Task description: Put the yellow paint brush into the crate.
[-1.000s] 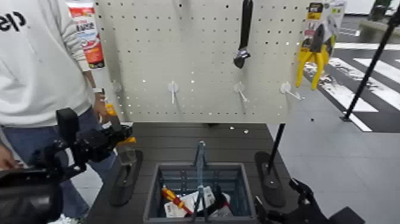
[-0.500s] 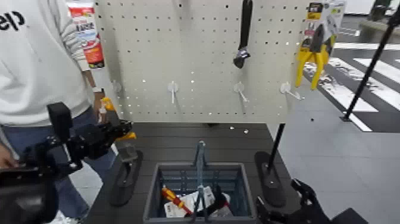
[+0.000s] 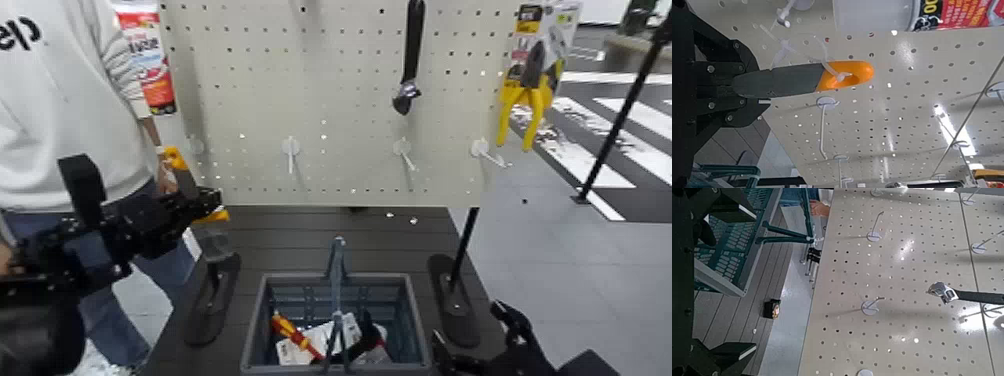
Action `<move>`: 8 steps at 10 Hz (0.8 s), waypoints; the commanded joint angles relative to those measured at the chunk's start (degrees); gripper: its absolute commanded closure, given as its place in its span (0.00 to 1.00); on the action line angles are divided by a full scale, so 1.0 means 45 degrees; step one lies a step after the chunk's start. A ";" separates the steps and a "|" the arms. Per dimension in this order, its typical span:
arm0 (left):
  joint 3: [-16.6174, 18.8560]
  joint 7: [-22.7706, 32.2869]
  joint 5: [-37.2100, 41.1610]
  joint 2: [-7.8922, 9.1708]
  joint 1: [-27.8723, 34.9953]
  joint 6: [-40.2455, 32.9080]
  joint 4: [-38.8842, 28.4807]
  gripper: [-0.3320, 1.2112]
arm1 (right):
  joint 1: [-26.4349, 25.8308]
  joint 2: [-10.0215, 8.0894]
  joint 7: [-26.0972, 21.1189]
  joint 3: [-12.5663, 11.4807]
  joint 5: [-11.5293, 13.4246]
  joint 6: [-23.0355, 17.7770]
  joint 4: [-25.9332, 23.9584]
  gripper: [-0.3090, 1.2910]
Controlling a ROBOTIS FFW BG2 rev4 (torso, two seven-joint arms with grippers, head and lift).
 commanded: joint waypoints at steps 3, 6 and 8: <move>-0.1102 0.0098 0.1437 -0.0197 -0.0028 0.0143 -0.0419 0.95 | -0.0019 0.0010 -0.0019 0.0020 0.0063 0.0001 -0.0002 0.28; -0.1766 0.0176 0.2198 -0.0237 -0.0048 0.0339 -0.0145 0.95 | -0.0039 0.0029 -0.0019 0.0059 0.0063 0.0040 -0.0002 0.28; -0.2664 0.0293 0.2960 -0.0295 -0.0028 0.0124 0.0577 0.95 | -0.0078 0.0049 -0.0039 0.0137 0.0063 0.0040 0.0037 0.28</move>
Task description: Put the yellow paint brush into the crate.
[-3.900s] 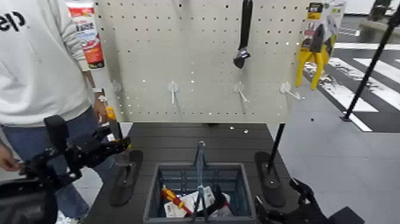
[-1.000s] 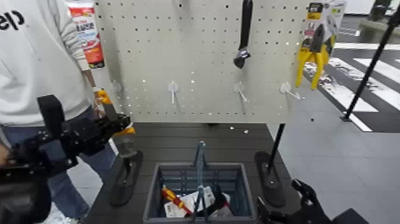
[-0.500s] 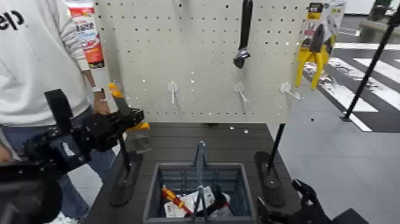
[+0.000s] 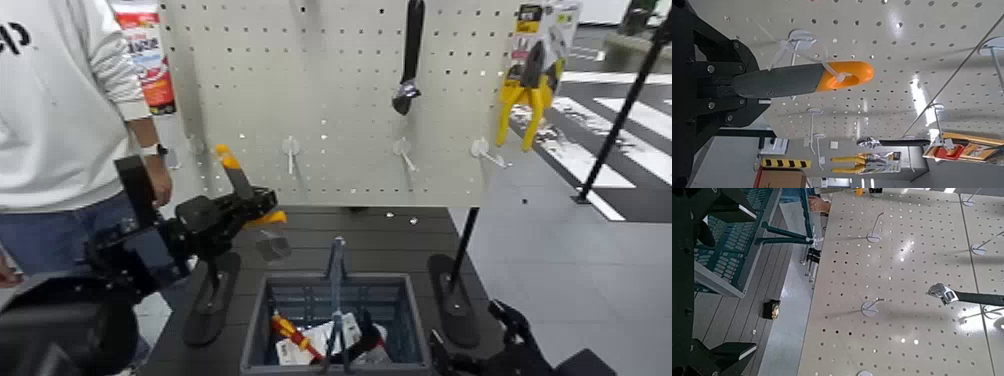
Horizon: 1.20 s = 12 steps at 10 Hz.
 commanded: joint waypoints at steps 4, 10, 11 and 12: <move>-0.1509 0.0085 0.1057 -0.0235 0.0018 -0.0272 0.1485 0.95 | -0.0054 0.0018 -0.0023 0.0090 0.0000 0.0004 0.0058 0.28; -0.2231 0.0065 0.1096 -0.0528 0.0135 -0.0409 0.2911 0.95 | -0.0073 0.0018 -0.0042 0.0109 -0.0020 -0.0015 0.0078 0.28; -0.2271 0.0065 0.1038 -0.0528 0.0135 -0.0409 0.3067 0.95 | -0.0073 0.0018 -0.0042 0.0129 -0.0039 -0.0015 0.0058 0.28; -0.2329 0.0065 0.0921 -0.0528 0.0175 -0.0409 0.3126 0.95 | -0.0073 0.0018 -0.0042 0.0129 -0.0039 -0.0015 0.0078 0.28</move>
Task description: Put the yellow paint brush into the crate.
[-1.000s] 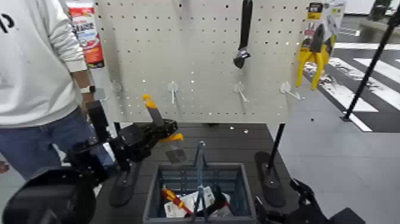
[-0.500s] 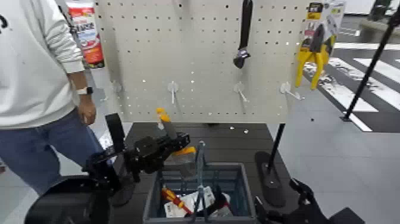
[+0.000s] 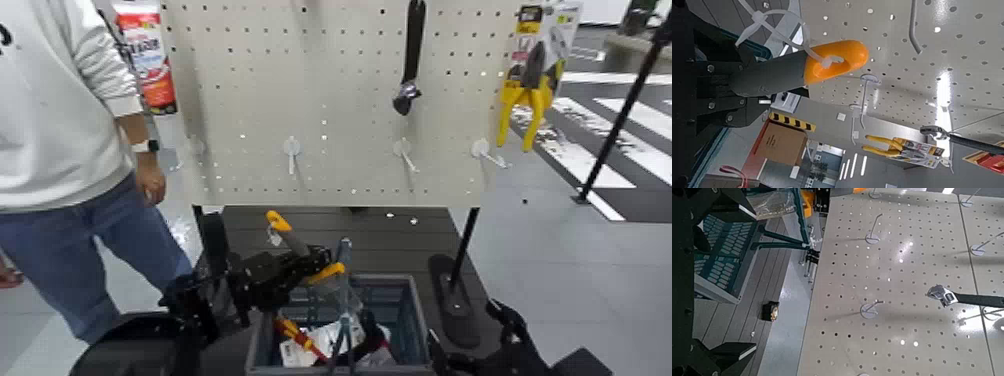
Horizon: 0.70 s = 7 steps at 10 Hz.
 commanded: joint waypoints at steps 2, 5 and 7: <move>0.0085 0.0040 -0.0081 -0.0064 0.0238 -0.0212 -0.0100 0.95 | 0.0020 -0.0021 0.0000 -0.0031 -0.0030 -0.0019 -0.0006 0.28; 0.0612 0.0274 -0.0140 -0.0025 0.0472 -0.0291 -0.0627 0.95 | 0.0040 -0.0060 0.0000 -0.0031 -0.0108 -0.0019 -0.0006 0.28; 0.0710 0.0255 -0.0159 0.0014 0.0492 -0.0349 -0.0686 0.95 | 0.0040 -0.0060 0.0020 -0.0031 -0.0108 0.0000 -0.0006 0.28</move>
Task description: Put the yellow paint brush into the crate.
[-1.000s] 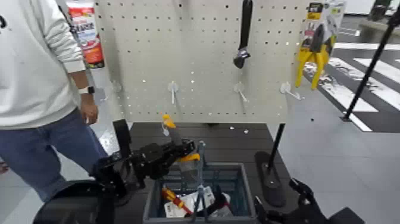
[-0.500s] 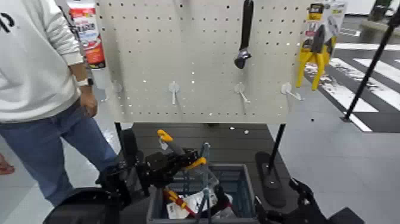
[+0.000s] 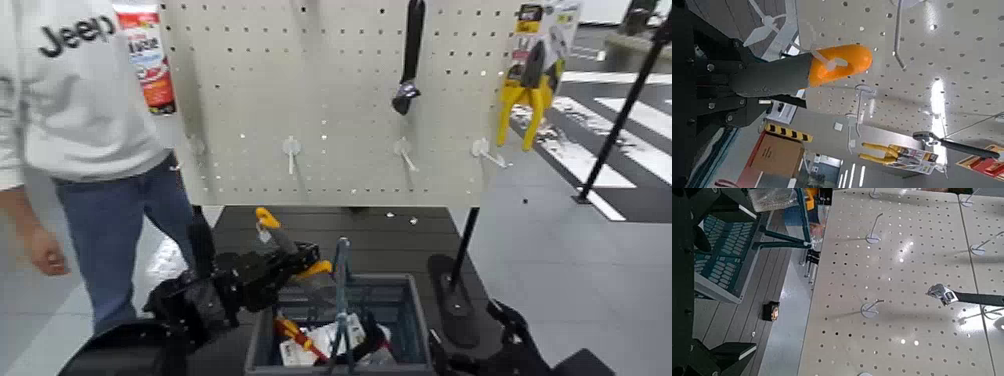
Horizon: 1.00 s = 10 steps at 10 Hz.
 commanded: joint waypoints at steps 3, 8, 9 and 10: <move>0.0016 -0.0026 -0.0054 0.0027 0.0146 0.0173 0.0143 0.95 | -0.0018 0.0018 0.0005 0.0001 -0.0010 0.0019 0.0000 0.28; 0.0016 -0.0085 -0.0249 0.0008 0.0185 0.0349 0.0573 0.95 | -0.0018 0.0018 0.0005 0.0020 -0.0010 0.0019 0.0020 0.28; -0.0004 -0.0104 -0.0327 -0.0012 0.0185 0.0427 0.0631 0.95 | -0.0018 0.0018 0.0005 0.0020 -0.0010 0.0019 0.0020 0.28; -0.0004 -0.0124 -0.0347 -0.0012 0.0185 0.0466 0.0748 0.95 | -0.0038 0.0018 0.0005 0.0040 -0.0010 0.0039 0.0020 0.28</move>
